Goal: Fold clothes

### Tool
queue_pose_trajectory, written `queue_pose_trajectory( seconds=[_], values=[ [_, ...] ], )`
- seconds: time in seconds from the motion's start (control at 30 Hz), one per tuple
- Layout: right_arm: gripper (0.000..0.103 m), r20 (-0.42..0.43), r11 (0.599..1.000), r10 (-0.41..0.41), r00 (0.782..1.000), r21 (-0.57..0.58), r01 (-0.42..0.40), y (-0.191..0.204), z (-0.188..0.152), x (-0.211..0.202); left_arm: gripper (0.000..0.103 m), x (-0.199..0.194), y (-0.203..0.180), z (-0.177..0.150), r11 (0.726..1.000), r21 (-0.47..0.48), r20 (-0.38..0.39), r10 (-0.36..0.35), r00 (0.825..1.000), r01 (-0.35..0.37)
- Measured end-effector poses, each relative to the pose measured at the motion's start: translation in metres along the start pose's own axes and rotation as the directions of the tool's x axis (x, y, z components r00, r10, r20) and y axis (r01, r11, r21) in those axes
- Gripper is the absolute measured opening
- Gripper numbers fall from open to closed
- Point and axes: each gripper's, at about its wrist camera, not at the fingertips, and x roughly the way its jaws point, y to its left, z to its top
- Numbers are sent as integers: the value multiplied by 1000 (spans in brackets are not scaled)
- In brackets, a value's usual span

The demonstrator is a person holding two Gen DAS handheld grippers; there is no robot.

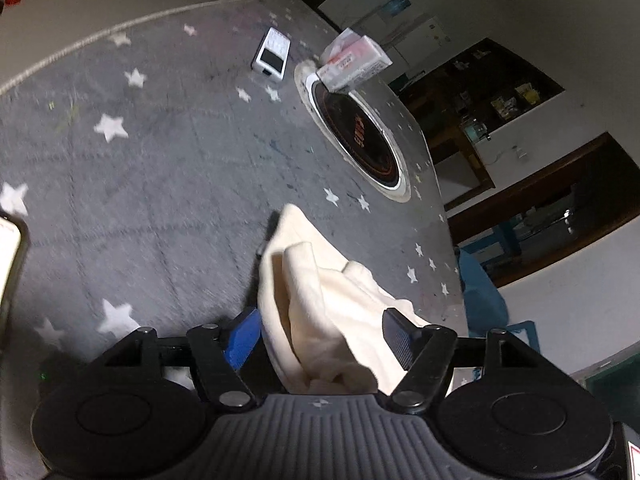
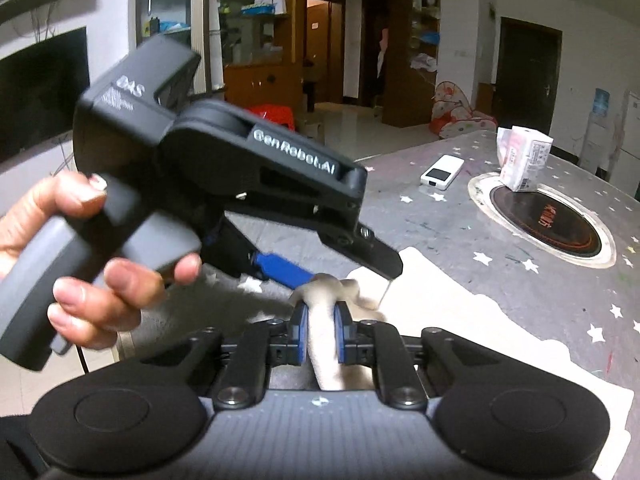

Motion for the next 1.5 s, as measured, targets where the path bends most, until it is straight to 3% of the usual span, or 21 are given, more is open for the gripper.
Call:
queue_pose_trajectory(
  seconds=[0.43,0.5,0.57,0.67,0.7,0.8,1.0,1.2,1.33,1.5],
  values=[
    [12,30,1000,11,999,12,-12,-2,0,-5,67,20,2,2,999,-47,-51,-9,999,6],
    [12,33,1000,16,999,14,-16,-2,0,-6,59,23,3,2,999,-48,-57,-17,998,14],
    [12,32,1000,22,999,12,-22,-2,-1,-5,58,28,4,2,998,-52,-71,-31,997,27],
    [12,30,1000,26,999,10,-26,-1,-2,-3,45,35,5,1,999,-45,-93,-33,995,28],
    [12,30,1000,26,999,11,-27,0,-2,-2,36,38,5,1,999,-34,-98,-28,995,25],
    [13,23,999,31,999,18,-31,-3,-3,-1,26,39,4,2,1000,-11,-102,-20,995,19],
    [21,26,997,18,1000,77,-20,-21,-12,-16,24,39,0,2,999,39,-97,11,995,-7],
    [22,-15,960,-145,989,241,144,-76,-39,-42,22,40,-7,0,995,98,-86,41,995,-32],
    [24,-60,904,-255,965,338,260,-113,-58,-59,23,40,-12,-1,990,134,-89,60,994,-48],
    [29,-100,840,-325,941,427,335,-150,-79,-65,25,44,-15,0,985,160,-99,76,992,-59]
  ],
)
